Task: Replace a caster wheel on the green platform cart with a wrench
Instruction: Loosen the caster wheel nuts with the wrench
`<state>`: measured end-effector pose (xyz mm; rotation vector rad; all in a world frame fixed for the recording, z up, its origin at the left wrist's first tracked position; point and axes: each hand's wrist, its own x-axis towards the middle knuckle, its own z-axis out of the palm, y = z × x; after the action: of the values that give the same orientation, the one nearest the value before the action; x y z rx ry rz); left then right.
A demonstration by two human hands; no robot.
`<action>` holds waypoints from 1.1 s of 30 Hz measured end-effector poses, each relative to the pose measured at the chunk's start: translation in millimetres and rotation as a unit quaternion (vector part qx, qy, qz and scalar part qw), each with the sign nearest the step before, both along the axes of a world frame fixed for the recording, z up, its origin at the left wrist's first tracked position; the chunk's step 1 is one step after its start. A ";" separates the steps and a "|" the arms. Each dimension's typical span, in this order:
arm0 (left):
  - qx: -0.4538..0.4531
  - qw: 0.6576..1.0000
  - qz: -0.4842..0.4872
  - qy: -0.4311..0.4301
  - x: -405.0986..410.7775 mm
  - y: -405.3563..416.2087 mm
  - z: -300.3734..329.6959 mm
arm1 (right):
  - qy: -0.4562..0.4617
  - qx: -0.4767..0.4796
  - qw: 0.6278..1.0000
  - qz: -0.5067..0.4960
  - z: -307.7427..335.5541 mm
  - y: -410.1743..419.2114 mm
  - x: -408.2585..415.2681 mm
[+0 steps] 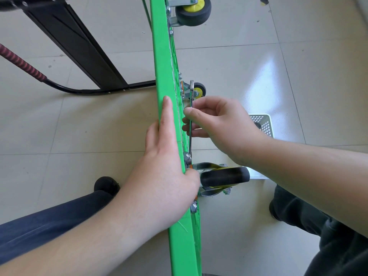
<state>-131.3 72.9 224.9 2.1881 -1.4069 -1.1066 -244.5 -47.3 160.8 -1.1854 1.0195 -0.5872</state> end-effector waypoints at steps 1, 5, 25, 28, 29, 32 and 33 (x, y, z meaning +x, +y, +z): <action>-0.002 1.000 0.001 0.003 -0.1 0.0 -0.3 | 0.001 -0.014 1.000 0.003 1.5 2.1 -1.6; -0.004 1.000 0.004 0.001 -0.1 0.3 -1.2 | -0.008 -0.067 0.997 0.031 6.1 10.3 -8.6; 0.003 1.000 0.000 -0.005 -0.5 0.1 -0.8 | -0.041 -0.116 0.992 0.014 11.5 7.3 -18.1; 0.010 1.000 -0.002 -0.009 -0.9 0.7 -0.2 | -0.023 -0.047 0.997 -0.056 11.9 -8.1 -12.1; 0.010 1.000 -0.001 -0.009 -0.8 0.5 -0.2 | -0.015 -0.021 0.997 -0.076 10.2 -12.4 -10.7; 0.004 1.000 0.003 -0.002 -0.2 -0.3 -0.9 | 0.016 0.052 0.993 -0.103 1.9 -19.9 -7.2; 0.003 1.000 0.004 0.000 -0.1 -0.5 -0.7 | 0.024 0.072 0.992 -0.105 -1.0 -20.8 -6.3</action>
<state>-131.3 72.4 224.2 2.1959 -1.3955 -1.1111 -250.8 -68.1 159.8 -0.9760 1.2172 -0.6405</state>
